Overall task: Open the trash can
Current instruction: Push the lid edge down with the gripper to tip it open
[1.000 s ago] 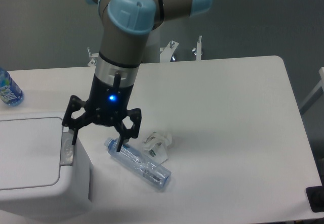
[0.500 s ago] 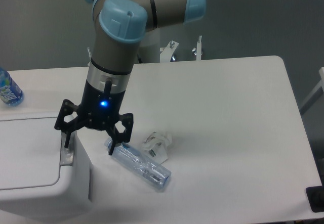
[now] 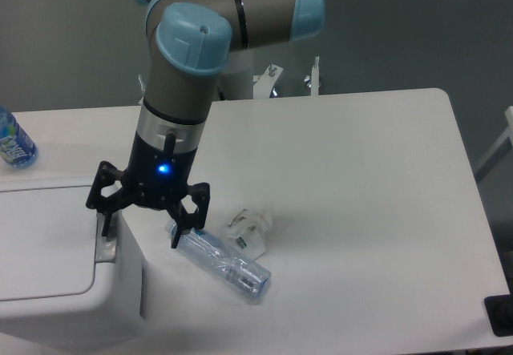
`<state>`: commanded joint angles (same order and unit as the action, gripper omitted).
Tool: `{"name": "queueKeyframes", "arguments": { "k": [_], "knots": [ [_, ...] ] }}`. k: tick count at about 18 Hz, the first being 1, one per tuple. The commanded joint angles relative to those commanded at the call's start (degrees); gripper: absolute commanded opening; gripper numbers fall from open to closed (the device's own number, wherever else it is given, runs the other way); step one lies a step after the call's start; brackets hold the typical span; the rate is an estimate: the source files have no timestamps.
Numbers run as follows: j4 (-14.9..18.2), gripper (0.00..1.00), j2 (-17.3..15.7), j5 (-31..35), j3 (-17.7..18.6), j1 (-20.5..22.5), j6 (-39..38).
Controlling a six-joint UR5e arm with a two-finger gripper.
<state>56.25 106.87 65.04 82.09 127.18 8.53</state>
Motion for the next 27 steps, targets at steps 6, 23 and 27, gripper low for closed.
{"name": "queueKeyframes", "arguments": {
  "k": [6, 23, 27],
  "knots": [
    [0.0, 1.00, 0.1, 0.1, 0.1, 0.0, 0.0],
    [0.0, 1.00, 0.4, 0.0, -1.1, 0.0, -0.2],
    [0.0, 1.00, 0.3, 0.2, -6.4, 0.5, 0.6]
  ]
}}
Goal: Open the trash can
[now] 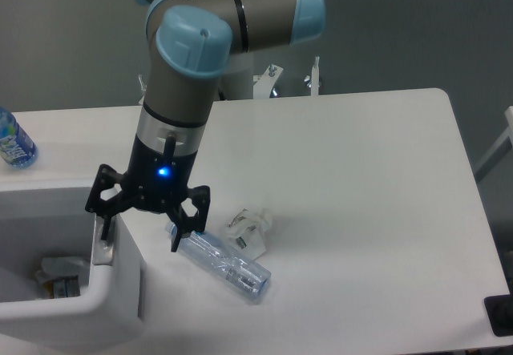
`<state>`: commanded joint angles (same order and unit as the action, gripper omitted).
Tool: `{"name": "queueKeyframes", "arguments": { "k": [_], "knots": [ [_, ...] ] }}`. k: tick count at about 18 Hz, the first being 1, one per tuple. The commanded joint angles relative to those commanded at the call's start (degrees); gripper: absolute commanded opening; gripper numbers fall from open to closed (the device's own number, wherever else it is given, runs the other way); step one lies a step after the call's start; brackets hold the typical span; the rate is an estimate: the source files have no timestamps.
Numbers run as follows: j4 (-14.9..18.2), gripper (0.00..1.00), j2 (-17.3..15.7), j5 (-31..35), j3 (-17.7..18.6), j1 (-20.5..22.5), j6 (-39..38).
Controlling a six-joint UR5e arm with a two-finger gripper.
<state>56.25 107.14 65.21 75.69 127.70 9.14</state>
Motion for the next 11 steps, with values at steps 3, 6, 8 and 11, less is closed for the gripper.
{"name": "queueKeyframes", "arguments": {
  "k": [3, 6, 8, 11],
  "knots": [
    [-0.1, 1.00, -0.8, 3.0, -3.2, 3.9, 0.2],
    [-0.1, 1.00, -1.3, 8.5, -5.1, 6.1, 2.9],
    [0.3, 1.00, -2.2, 14.1, -5.3, 8.3, 6.1],
    [2.4, 1.00, -3.1, 17.5, -4.4, 11.2, 18.2]
  ]
}}
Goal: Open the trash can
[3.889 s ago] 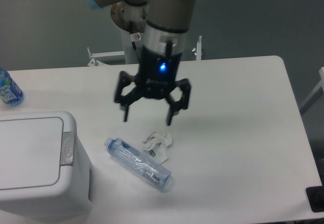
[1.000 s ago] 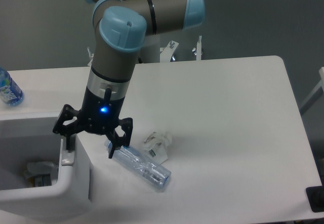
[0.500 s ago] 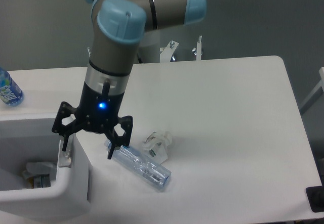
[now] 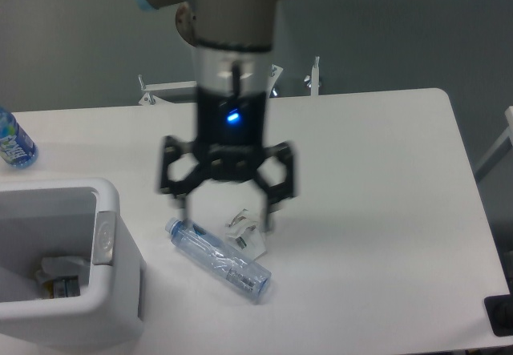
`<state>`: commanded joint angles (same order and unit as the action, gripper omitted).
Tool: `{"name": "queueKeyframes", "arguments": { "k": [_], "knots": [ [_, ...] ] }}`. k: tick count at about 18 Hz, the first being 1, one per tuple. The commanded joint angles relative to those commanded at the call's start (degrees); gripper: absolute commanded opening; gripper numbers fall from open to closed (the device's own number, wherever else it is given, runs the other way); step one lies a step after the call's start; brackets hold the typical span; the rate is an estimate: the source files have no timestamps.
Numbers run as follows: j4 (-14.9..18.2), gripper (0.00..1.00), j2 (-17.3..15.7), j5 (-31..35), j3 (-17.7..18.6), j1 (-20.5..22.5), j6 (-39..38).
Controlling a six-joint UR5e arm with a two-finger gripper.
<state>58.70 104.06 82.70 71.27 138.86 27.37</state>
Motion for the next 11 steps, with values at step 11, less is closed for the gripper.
{"name": "queueKeyframes", "arguments": {
  "k": [11],
  "knots": [
    [11.4, 1.00, -2.5, 12.3, 6.5, 7.7, 39.1]
  ]
}}
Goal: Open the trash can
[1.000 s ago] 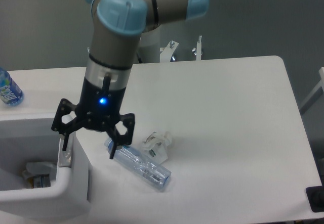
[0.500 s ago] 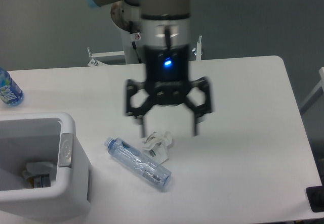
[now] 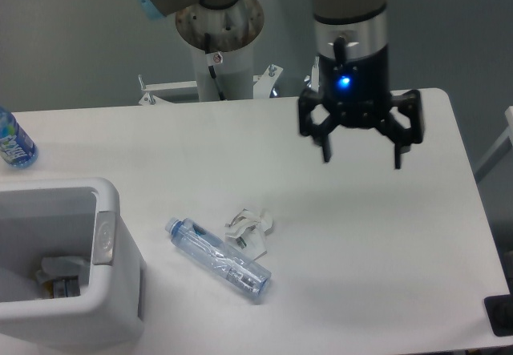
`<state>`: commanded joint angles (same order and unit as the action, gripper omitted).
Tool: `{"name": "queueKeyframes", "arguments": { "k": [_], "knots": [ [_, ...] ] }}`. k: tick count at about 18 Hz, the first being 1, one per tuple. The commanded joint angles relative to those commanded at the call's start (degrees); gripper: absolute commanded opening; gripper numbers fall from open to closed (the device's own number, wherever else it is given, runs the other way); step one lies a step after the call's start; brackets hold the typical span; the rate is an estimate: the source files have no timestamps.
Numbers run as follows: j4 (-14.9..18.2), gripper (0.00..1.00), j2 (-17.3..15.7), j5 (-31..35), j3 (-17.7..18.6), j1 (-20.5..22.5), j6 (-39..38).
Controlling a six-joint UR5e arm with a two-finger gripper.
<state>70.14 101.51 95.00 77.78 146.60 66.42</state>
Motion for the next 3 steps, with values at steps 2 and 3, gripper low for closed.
{"name": "queueKeyframes", "arguments": {
  "k": [2, 3],
  "knots": [
    [0.0, 1.00, 0.0, 1.1, 0.7, 0.4, 1.7],
    [0.0, 1.00, 0.0, 1.1, 0.8, 1.1, 1.7]
  ]
}}
